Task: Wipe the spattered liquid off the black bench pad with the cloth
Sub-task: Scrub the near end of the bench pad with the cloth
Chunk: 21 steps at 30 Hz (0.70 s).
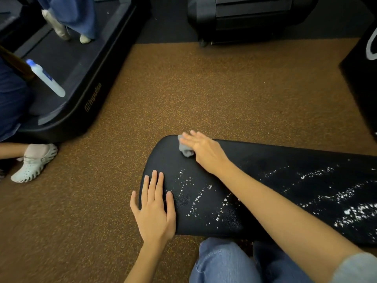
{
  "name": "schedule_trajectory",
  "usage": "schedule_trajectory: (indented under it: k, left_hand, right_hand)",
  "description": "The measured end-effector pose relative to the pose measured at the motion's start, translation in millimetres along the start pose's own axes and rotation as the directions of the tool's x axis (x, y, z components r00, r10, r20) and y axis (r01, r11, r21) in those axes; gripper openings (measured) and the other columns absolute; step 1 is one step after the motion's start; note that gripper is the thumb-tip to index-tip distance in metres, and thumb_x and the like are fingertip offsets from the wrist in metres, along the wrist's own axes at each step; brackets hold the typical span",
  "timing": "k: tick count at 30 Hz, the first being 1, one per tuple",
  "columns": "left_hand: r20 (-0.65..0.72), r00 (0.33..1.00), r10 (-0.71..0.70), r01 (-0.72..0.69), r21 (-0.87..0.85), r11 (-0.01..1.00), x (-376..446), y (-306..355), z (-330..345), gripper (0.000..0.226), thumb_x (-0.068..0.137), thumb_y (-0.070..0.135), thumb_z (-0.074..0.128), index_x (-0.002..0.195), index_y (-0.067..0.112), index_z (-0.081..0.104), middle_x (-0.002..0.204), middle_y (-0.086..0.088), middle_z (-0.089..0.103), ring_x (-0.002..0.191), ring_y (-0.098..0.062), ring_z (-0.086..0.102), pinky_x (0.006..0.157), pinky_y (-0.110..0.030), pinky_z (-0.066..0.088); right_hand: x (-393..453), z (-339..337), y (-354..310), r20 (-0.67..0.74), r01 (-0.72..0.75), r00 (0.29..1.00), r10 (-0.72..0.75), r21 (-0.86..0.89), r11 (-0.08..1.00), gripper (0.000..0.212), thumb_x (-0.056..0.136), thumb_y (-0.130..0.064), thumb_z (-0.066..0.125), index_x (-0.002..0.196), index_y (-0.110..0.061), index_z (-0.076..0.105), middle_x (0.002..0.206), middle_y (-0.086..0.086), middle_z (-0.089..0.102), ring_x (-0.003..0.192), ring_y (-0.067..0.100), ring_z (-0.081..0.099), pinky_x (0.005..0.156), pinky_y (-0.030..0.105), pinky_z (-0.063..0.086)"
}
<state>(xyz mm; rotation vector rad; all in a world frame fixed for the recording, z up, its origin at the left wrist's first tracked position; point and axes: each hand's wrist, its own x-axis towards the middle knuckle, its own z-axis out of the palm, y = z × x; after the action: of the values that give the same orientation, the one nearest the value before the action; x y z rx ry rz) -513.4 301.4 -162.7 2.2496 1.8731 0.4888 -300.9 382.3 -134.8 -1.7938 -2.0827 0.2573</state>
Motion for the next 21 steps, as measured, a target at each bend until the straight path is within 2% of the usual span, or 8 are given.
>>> schedule_trajectory:
  k: [3,7,10,12,15,17,19,21]
  left_hand:
    - [-0.008,1.000,0.001,-0.001,-0.006,1.000,-1,0,0,0.057,0.100,0.046,0.022,0.154,0.031,0.033,0.163,0.015,0.023,0.152,-0.004,0.013,0.123,-0.044,0.004]
    - [-0.015,1.000,-0.003,0.003,0.011,1.000,-1,1,0,0.057,0.100,0.045,0.022,0.154,0.029,0.034,0.163,0.015,0.024,0.152,-0.005,0.015,0.122,-0.045,0.006]
    - [-0.011,1.000,0.000,0.001,0.011,1.000,-1,1,0,0.057,0.100,0.044,0.022,0.154,0.030,0.034,0.162,0.014,0.025,0.152,-0.005,0.017,0.122,-0.045,0.006]
    - [-0.014,1.000,-0.004,0.004,0.005,1.000,-1,1,-1,0.057,0.100,0.045,0.022,0.154,0.031,0.034,0.162,0.015,0.025,0.152,-0.004,0.016,0.122,-0.044,0.004]
    - [-0.017,1.000,-0.011,0.010,-0.012,1.000,-1,1,0,0.056,0.100,0.046,0.023,0.153,0.032,0.034,0.162,0.016,0.025,0.152,-0.004,0.016,0.122,-0.043,0.002]
    - [-0.018,1.000,-0.012,0.011,-0.012,1.000,-1,1,0,0.056,0.100,0.046,0.023,0.153,0.032,0.034,0.162,0.016,0.025,0.152,-0.004,0.016,0.122,-0.043,0.002]
    - [-0.017,1.000,-0.009,0.009,-0.007,1.000,-1,0,1,0.056,0.100,0.045,0.024,0.153,0.032,0.034,0.162,0.016,0.025,0.152,-0.004,0.016,0.122,-0.044,0.004]
    - [-0.024,1.000,-0.007,0.007,0.002,1.000,0,-1,1,0.056,0.100,0.044,0.024,0.153,0.031,0.035,0.162,0.015,0.026,0.151,-0.005,0.017,0.122,-0.046,0.006]
  right_hand:
    - [10,3,-16,-0.023,-0.042,0.999,0.043,0.038,0.998,0.071,0.084,0.014,0.050,0.147,-0.012,0.032,0.156,0.004,0.028,0.145,0.022,0.021,0.118,0.027,0.009]
    - [-16,21,-40,-0.005,0.132,0.991,-0.133,0.107,0.985,0.065,0.082,0.017,0.045,0.141,-0.009,0.043,0.152,0.006,0.036,0.143,0.022,0.029,0.119,0.029,0.011]
    - [-31,14,-25,0.047,0.228,0.972,-0.230,0.046,0.972,0.069,0.079,0.017,0.049,0.141,-0.014,0.045,0.151,0.001,0.037,0.142,0.018,0.030,0.120,0.029,0.016]
    - [-32,5,-4,0.052,0.150,0.987,-0.151,0.016,0.988,0.072,0.079,0.016,0.051,0.142,-0.019,0.044,0.152,-0.003,0.036,0.143,0.018,0.028,0.119,0.029,0.017]
    - [-22,-7,15,0.002,-0.068,0.998,0.068,0.025,0.997,0.074,0.082,0.014,0.054,0.145,-0.021,0.038,0.155,-0.002,0.032,0.145,0.023,0.022,0.116,0.034,0.025]
    - [-14,-4,3,-0.027,-0.087,0.996,0.088,0.049,0.995,0.074,0.079,0.015,0.057,0.145,-0.014,0.039,0.155,0.003,0.032,0.145,0.026,0.023,0.118,0.031,0.015]
    - [-15,9,-18,-0.014,0.002,1.000,0.000,0.080,0.997,0.073,0.076,0.018,0.054,0.142,-0.009,0.041,0.153,0.006,0.034,0.144,0.025,0.026,0.118,0.028,0.008]
    - [-27,20,-30,0.006,0.128,0.992,-0.129,0.106,0.986,0.070,0.077,0.021,0.049,0.141,-0.007,0.043,0.151,0.007,0.036,0.143,0.023,0.028,0.119,0.028,0.010]
